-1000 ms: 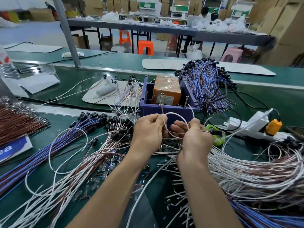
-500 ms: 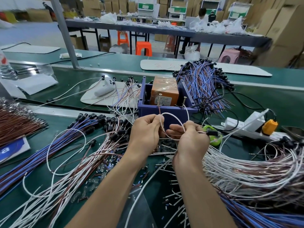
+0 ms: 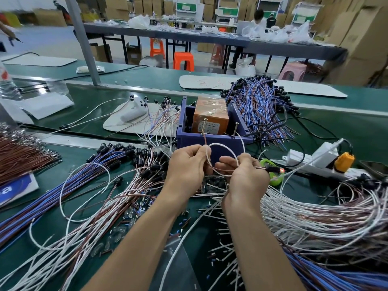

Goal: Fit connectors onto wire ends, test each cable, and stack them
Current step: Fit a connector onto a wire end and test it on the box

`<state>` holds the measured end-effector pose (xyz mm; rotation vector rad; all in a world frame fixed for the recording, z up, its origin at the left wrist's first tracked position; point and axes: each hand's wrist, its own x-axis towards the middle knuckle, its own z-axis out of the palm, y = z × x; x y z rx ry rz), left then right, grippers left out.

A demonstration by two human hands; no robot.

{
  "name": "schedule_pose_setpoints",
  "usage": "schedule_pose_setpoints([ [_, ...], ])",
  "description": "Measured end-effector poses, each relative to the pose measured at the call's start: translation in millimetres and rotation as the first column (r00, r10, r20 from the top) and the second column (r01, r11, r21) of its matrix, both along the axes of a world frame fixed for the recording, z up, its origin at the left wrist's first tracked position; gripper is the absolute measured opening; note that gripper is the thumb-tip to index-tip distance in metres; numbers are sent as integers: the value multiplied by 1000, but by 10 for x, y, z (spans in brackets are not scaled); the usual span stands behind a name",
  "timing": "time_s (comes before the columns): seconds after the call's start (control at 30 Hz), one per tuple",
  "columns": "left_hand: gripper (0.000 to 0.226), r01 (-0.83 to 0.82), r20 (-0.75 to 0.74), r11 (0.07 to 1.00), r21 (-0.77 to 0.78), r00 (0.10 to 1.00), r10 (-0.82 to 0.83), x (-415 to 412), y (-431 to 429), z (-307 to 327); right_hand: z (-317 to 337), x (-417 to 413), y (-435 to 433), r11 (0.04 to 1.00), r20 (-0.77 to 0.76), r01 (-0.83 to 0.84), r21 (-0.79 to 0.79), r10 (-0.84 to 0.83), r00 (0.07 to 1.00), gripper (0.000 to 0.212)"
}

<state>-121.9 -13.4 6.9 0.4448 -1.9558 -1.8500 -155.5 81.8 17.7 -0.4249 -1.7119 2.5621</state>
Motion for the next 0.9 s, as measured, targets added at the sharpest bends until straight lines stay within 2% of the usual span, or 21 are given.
schedule_pose_setpoints([
  [0.4,53,-47,-5,998,52,999,47,48,64,53,-30,8,16,1000,-40,21,-1,-21,999,17],
  [0.53,51,-110,-41,990,86,993,114,88,35,35,-30,45,20,996,-129,-54,75,64,990,19],
  [0.63,43,-166,-46,979,115,984,173,119,-35,-11,34,48,38,977,-184,-196,78,208,961,25],
  [0.7,38,-184,-43,972,144,980,192,154,-69,-48,99,46,54,927,-194,-345,145,368,909,32],
  [0.77,29,-139,-53,973,183,987,151,200,-72,-60,169,47,83,836,-153,-466,290,521,840,42],
  [0.9,22,41,-82,949,311,996,-17,268,-48,-56,239,63,199,693,-60,-496,524,611,790,50],
])
